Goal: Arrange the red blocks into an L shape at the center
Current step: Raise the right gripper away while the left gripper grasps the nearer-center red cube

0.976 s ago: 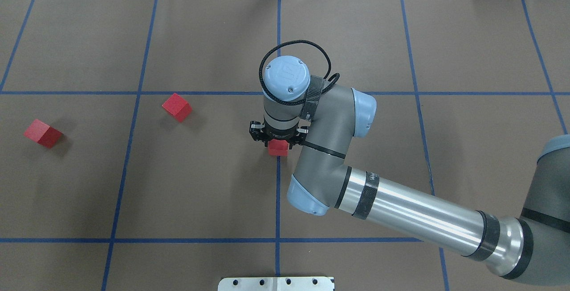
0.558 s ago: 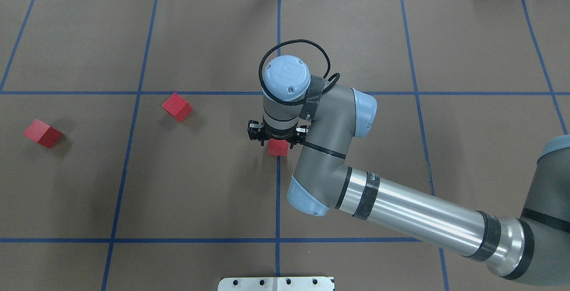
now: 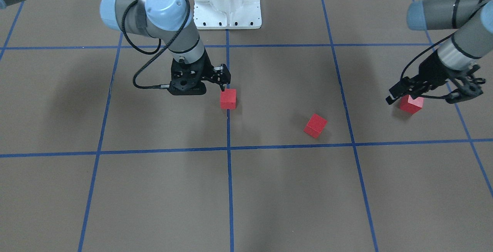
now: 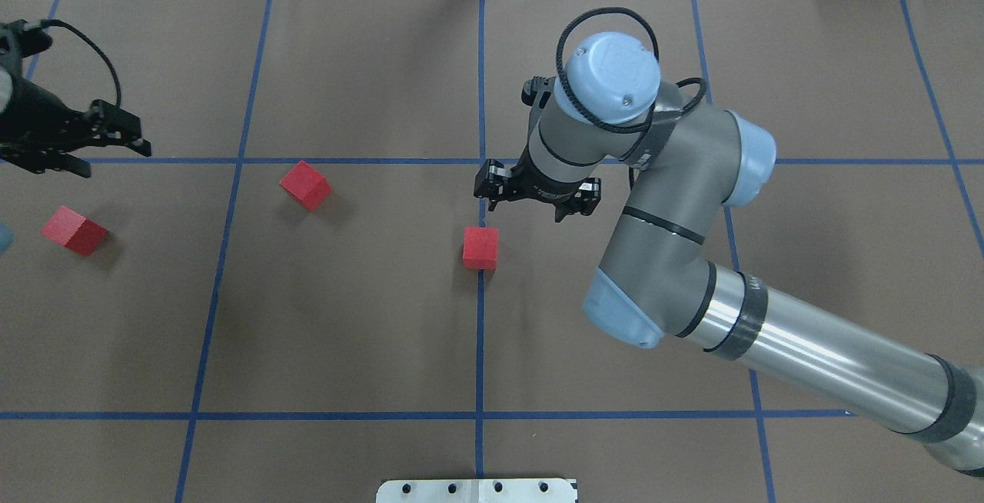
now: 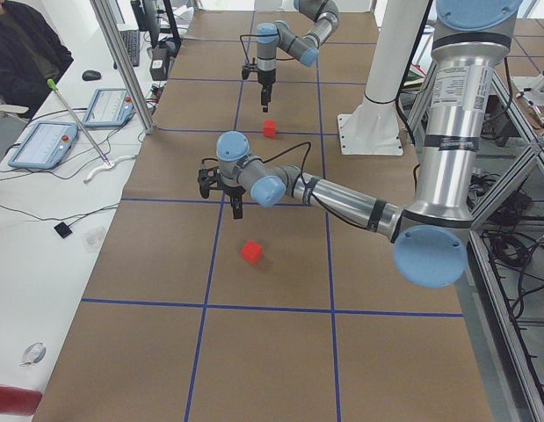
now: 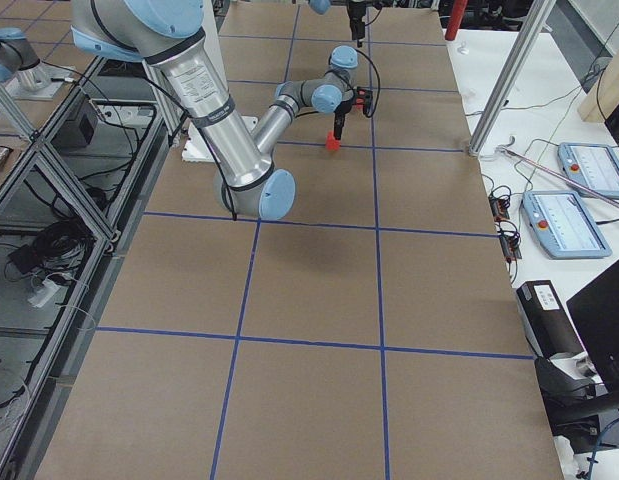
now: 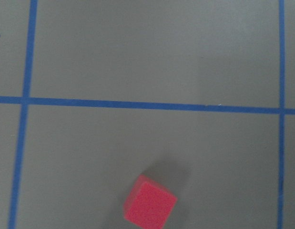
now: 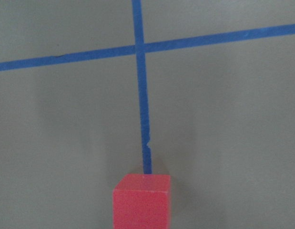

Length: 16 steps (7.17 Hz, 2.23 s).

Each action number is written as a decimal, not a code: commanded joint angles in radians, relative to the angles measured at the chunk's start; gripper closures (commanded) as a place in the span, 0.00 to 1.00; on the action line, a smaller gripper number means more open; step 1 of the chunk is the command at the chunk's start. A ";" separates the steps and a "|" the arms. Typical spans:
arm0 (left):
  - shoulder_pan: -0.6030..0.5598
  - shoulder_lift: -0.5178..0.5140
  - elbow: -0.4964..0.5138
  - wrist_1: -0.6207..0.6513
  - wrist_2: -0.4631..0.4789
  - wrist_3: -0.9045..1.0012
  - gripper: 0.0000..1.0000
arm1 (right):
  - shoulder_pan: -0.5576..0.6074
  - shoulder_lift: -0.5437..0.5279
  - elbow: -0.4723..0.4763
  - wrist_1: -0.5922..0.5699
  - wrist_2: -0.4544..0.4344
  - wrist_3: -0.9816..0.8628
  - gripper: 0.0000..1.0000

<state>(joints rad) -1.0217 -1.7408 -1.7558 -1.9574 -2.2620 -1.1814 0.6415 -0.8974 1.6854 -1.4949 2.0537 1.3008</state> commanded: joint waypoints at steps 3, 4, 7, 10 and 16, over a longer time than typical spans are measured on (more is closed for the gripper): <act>0.149 -0.314 0.226 0.002 0.122 -0.480 0.00 | 0.145 -0.126 0.028 0.010 0.048 -0.133 0.01; 0.155 -0.315 0.248 0.015 0.125 -0.492 0.00 | 0.167 -0.141 0.016 0.010 0.046 -0.170 0.01; 0.225 -0.327 0.285 0.031 0.170 -0.569 0.00 | 0.178 -0.167 0.007 0.010 0.046 -0.215 0.01; 0.245 -0.330 0.294 0.031 0.171 -0.587 0.01 | 0.178 -0.172 0.007 0.010 0.046 -0.215 0.01; 0.273 -0.626 0.437 0.107 0.171 -0.510 1.00 | 0.193 -0.178 0.007 0.010 0.045 -0.218 0.01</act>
<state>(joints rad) -0.7581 -2.2282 -1.3946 -1.8938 -2.0905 -1.7796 0.8251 -1.0731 1.6919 -1.4849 2.0986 1.0842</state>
